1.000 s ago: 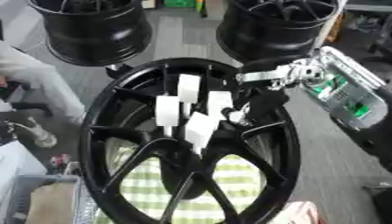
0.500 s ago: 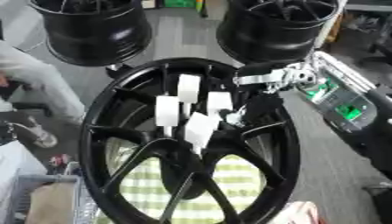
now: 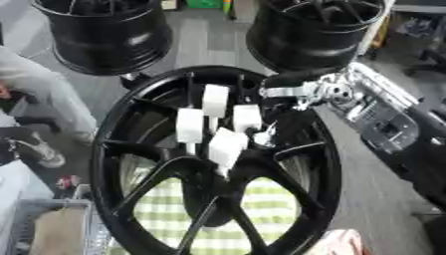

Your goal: Pull the pin out of the wheel hub.

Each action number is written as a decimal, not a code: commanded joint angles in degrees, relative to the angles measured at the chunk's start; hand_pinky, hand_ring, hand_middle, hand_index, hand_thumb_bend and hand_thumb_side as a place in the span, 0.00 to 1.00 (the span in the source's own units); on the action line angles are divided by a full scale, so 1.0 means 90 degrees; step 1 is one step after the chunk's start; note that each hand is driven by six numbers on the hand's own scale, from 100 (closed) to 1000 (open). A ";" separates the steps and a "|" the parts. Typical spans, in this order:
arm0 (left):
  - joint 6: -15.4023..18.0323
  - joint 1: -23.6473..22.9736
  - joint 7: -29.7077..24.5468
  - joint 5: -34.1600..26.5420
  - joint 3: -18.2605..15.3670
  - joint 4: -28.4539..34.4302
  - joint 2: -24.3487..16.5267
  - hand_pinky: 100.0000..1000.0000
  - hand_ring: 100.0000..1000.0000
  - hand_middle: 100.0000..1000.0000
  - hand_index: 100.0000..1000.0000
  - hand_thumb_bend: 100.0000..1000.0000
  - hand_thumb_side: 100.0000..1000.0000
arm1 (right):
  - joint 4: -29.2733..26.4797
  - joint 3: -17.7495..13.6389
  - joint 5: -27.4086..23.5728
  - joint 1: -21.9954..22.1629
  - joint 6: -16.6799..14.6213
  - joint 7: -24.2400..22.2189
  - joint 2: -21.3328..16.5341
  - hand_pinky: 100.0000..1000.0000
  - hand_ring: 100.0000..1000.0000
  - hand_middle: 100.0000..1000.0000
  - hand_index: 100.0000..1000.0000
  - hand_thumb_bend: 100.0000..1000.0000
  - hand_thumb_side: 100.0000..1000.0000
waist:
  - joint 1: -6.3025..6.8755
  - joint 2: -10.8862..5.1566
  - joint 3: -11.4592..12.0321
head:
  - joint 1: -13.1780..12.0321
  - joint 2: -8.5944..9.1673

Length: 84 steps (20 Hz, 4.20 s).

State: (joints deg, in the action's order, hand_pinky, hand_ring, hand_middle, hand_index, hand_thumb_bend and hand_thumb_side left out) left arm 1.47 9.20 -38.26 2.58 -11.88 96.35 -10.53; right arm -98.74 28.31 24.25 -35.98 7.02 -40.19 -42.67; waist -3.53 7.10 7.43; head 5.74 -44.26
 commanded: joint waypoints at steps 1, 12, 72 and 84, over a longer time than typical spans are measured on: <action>-0.0002 0.0094 -0.0020 -0.0014 -0.0013 0.0120 -0.0088 0.61 0.56 0.60 0.76 0.00 0.85 | -0.0088 -0.0124 0.0206 -0.0117 -0.0005 0.0419 -0.0131 0.61 0.56 0.32 0.46 0.00 0.00 | 0.0026 -0.0065 -0.0006 | 0.0021 0.0016; -0.0013 0.0084 -0.0004 -0.0007 -0.0034 0.0125 -0.0093 0.61 0.56 0.60 0.76 0.00 0.85 | -0.0867 -0.0718 -0.0063 0.0013 0.0343 0.1993 -0.0464 0.53 0.47 0.20 0.33 0.00 0.00 | 0.0020 -0.0065 -0.0056 | -0.0025 0.0016; -0.0025 0.0040 0.0127 -0.0036 -0.0160 0.0126 -0.0043 0.61 0.56 0.60 0.76 0.00 0.84 | 0.0201 -0.5128 -0.1458 0.4336 0.0816 0.8374 0.1341 0.54 0.58 0.68 0.89 0.00 0.49 | 0.0163 -0.0117 -0.0452 | -0.0259 0.0016; 0.0021 0.0058 0.0081 -0.0038 -0.0135 0.0083 0.0002 0.61 0.56 0.60 0.76 0.00 0.85 | 0.0564 -0.4344 -0.2601 0.4105 -0.0523 0.8872 0.3003 0.52 0.56 0.64 0.86 0.00 0.59 | 0.0242 -0.0023 -0.0404 | -0.0194 0.0016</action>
State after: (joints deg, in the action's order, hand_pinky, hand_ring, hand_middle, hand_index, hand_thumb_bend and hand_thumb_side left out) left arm 1.42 9.10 -37.40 2.52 -13.21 96.34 -9.95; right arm -93.67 -10.82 1.76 1.47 3.29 39.53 -15.45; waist -1.39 7.37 3.86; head 3.79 -44.26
